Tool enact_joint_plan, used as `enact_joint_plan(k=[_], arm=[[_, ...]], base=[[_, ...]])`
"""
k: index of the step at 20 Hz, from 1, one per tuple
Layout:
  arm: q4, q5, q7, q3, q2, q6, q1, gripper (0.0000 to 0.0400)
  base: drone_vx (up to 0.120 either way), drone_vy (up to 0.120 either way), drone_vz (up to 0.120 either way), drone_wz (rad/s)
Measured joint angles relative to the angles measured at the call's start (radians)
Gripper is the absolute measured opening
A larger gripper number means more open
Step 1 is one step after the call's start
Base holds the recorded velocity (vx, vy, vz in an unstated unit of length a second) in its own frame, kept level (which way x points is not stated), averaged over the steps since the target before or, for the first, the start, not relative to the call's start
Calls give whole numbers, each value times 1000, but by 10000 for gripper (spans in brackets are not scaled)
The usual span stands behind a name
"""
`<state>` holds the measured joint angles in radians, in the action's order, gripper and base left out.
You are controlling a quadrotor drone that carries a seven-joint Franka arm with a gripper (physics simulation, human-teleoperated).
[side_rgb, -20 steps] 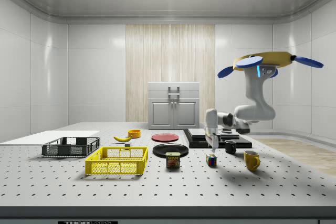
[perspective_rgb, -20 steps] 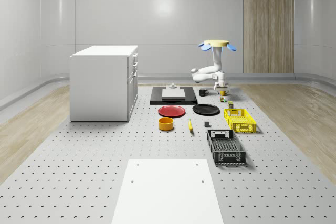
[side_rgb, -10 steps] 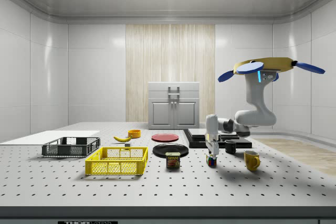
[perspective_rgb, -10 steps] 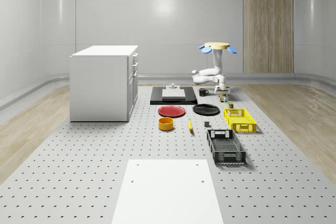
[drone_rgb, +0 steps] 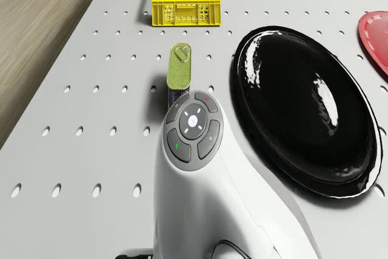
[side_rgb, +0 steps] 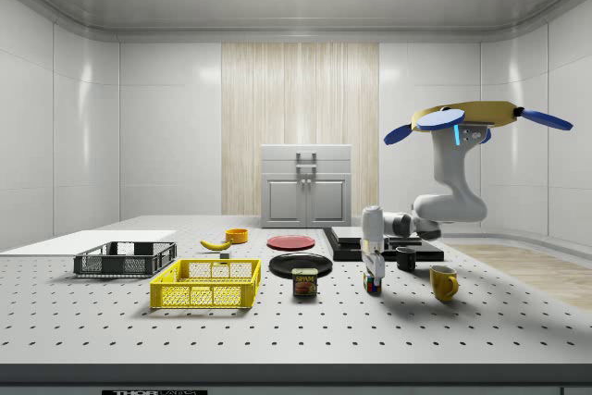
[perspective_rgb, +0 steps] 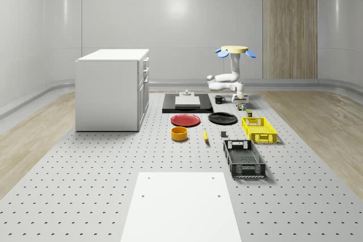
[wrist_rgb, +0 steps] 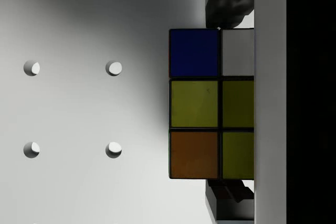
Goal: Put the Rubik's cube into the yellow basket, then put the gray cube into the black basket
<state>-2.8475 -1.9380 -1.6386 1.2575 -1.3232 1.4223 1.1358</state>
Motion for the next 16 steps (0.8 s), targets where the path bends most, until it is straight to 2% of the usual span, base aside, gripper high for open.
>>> enact_joint_plan(k=[7, 11, 16], arm=[[26, 10, -8, 10, -11, 17, 33, 400], [30, 15, -12, 14, -21, 27, 41, 358], [33, 22, -16, 16, -34, 39, 47, 334]], base=[[0, 0, 0, 0], [0, 0, 0, 0], [0, 0, 0, 0]])
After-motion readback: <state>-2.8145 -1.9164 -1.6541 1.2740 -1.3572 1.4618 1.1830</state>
